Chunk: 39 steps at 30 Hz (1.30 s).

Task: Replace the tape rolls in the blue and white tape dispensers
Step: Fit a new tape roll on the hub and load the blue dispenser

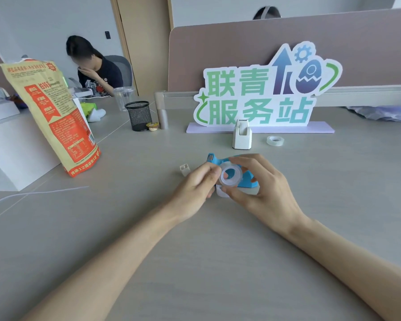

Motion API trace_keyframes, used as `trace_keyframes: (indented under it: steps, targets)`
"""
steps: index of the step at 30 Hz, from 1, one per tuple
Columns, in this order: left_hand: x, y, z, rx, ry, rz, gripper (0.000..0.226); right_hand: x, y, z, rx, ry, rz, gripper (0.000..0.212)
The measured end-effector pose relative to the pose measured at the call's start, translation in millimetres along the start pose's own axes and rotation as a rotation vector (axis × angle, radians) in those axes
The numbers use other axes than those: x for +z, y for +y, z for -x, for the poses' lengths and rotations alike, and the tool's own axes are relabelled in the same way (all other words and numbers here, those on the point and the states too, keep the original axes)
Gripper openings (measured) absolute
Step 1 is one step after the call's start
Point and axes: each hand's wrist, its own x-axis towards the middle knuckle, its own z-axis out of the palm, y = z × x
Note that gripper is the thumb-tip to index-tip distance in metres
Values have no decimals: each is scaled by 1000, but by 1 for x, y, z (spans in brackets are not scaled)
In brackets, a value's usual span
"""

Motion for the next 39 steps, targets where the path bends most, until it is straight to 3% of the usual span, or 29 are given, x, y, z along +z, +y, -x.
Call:
trace_keyframes:
  steps: [4,6,9,12,14,20,23,27,31,35,39]
  targets:
    - [-3,1,-3,-19,50,63,23,-1,-2,0,10,23,-30,42]
    - [-12,-3,-8,16,210,37,18,-1,-2,0,34,18,-61,44]
    - [-35,-27,-16,23,467,-318,23,-1,-2,0,42,10,-83,44]
    - [-50,-46,-23,-138,460,-501,53,-1,-3,1,18,-3,-92,44]
    - [-49,-48,-29,-146,422,-611,57,-1,-4,1,6,-10,-89,42]
    - [-43,-46,-30,-133,359,-904,30,-3,-6,0,22,-24,-97,46]
    - [-43,-40,-25,-113,388,-793,24,-3,-7,1,29,-39,-112,48]
    - [-33,-14,-17,15,476,-298,17,-6,-10,0,88,-35,-181,43]
    - [-18,8,-9,64,326,66,18,-8,-15,-4,350,-19,-485,37]
    - [-11,10,-5,69,168,170,21,-8,-10,-8,502,-26,-708,41]
    - [-8,8,-4,105,158,99,21,-13,-6,-10,587,-80,-904,34]
